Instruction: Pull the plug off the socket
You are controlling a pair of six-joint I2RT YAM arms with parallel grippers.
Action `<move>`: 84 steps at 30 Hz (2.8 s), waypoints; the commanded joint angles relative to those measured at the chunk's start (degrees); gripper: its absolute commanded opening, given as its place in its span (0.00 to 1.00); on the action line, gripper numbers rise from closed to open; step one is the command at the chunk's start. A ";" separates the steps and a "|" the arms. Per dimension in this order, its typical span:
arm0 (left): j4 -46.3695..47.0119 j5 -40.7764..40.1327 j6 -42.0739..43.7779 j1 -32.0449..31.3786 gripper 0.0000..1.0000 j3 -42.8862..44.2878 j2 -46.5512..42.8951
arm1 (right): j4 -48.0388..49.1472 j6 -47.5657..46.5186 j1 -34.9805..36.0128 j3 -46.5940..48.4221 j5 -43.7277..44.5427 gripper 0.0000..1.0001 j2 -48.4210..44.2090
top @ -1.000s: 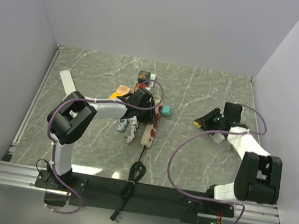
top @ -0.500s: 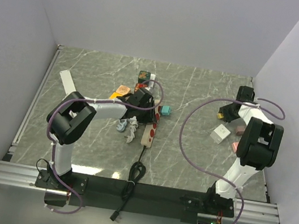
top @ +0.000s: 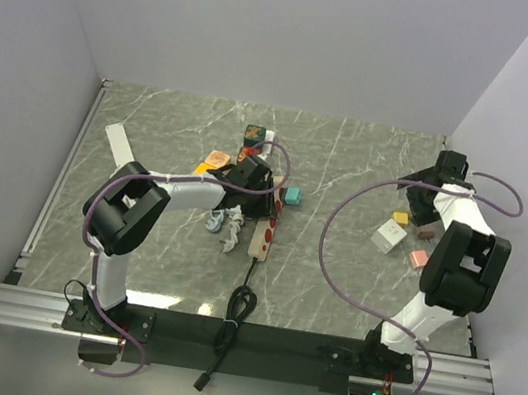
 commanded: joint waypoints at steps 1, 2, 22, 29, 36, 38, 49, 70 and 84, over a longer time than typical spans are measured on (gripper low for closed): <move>-6.22 0.57 2.58 -1.05 0.00 0.80 2.50 | 2.64 -2.72 0.13 1.24 -3.09 0.93 -6.39; -6.22 0.66 2.58 -1.14 0.00 1.07 2.76 | 3.61 -3.51 0.83 1.33 -6.23 0.93 -7.01; -2.36 8.30 3.81 -1.76 0.01 1.24 3.11 | 24.18 -13.70 24.13 -12.20 -38.17 0.87 1.33; -1.04 12.35 4.16 -1.93 0.00 1.42 3.46 | 28.05 -14.24 24.39 -14.49 -41.06 0.74 3.18; -0.51 13.05 4.16 -2.20 0.01 1.42 3.29 | 27.97 -13.36 25.01 -13.79 -42.47 0.48 5.99; -0.69 12.79 4.16 -2.20 0.01 1.51 3.29 | 28.05 -13.36 25.10 -13.87 -42.74 0.41 6.52; -3.06 8.57 4.51 -2.20 0.00 -0.15 4.96 | 18.22 -16.35 20.36 -4.05 -44.66 0.00 8.80; -5.61 4.35 3.99 -2.11 0.00 4.23 9.00 | 35.72 -0.07 26.33 -26.99 -35.44 0.00 -6.67; -3.15 3.47 3.37 -2.11 0.00 -4.82 6.28 | 24.96 -5.46 11.04 -10.97 -49.76 0.00 3.18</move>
